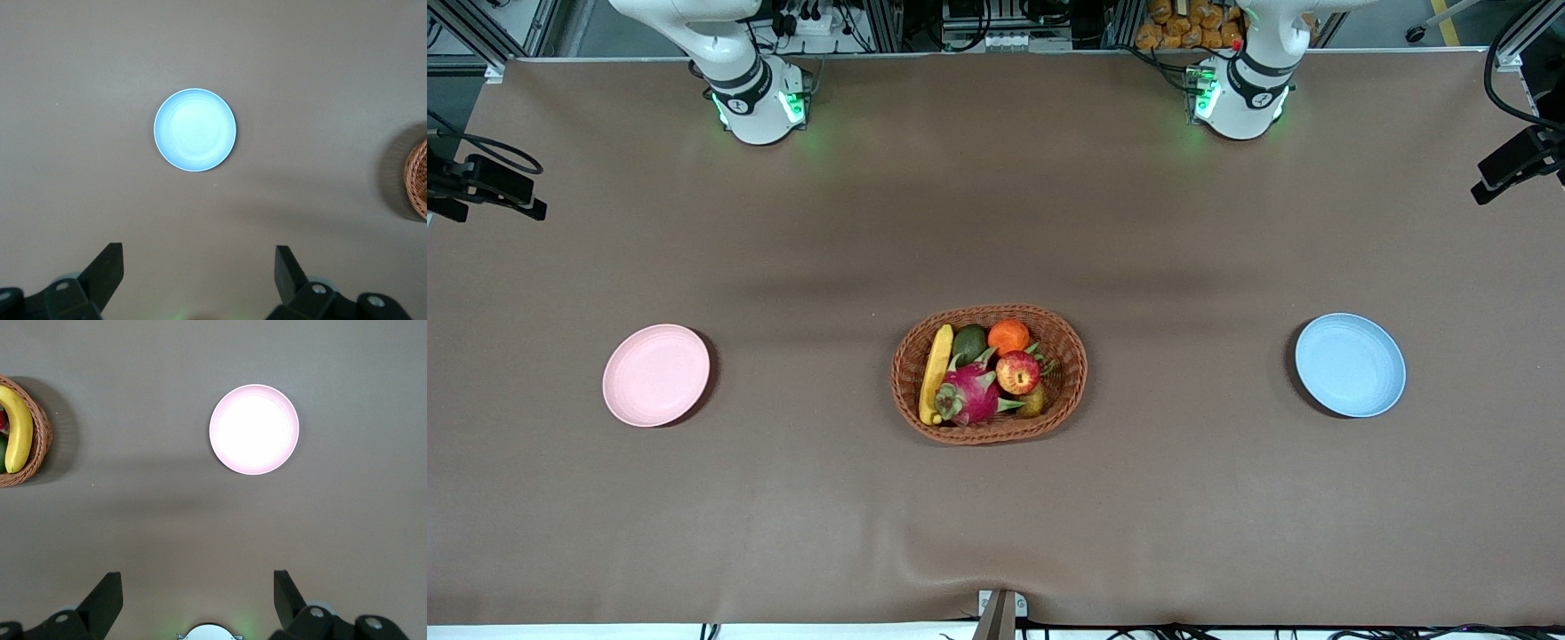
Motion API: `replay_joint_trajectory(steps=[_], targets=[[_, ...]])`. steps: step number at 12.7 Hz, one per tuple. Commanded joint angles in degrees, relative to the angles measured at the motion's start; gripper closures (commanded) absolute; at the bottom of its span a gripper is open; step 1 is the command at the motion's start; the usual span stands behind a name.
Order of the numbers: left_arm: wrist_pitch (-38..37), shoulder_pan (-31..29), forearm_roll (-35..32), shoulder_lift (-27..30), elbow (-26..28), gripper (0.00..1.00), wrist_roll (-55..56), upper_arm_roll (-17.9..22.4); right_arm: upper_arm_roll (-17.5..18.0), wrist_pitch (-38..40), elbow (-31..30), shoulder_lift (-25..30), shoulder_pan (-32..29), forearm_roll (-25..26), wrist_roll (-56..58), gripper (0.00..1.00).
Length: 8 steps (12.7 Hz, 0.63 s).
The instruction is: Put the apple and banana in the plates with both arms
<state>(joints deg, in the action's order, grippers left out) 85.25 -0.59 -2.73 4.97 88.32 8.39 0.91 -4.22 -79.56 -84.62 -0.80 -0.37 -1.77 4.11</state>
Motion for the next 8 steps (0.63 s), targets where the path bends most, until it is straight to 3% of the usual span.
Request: replay_joint_trajectory(steps=[1,6,8], targets=[[-1.4,0.24,0.62,-0.49,-1.4,0.0,-0.04,0.15,-0.62,0.46,0.6,-0.26,1.07,1.24,0.9,0.0],[-1.49,1.56,0.79,-1.54,-1.4,0.0,-0.82,0.06,-0.62,0.02,0.34,-0.35,0.99,1.24,0.9,0.0],[-1.58,1.39,1.49,-1.45,-0.96,0.0,-0.39,-1.86,-0.53,0.02,0.34,-0.35,0.81,1.15,0.9,0.0]])
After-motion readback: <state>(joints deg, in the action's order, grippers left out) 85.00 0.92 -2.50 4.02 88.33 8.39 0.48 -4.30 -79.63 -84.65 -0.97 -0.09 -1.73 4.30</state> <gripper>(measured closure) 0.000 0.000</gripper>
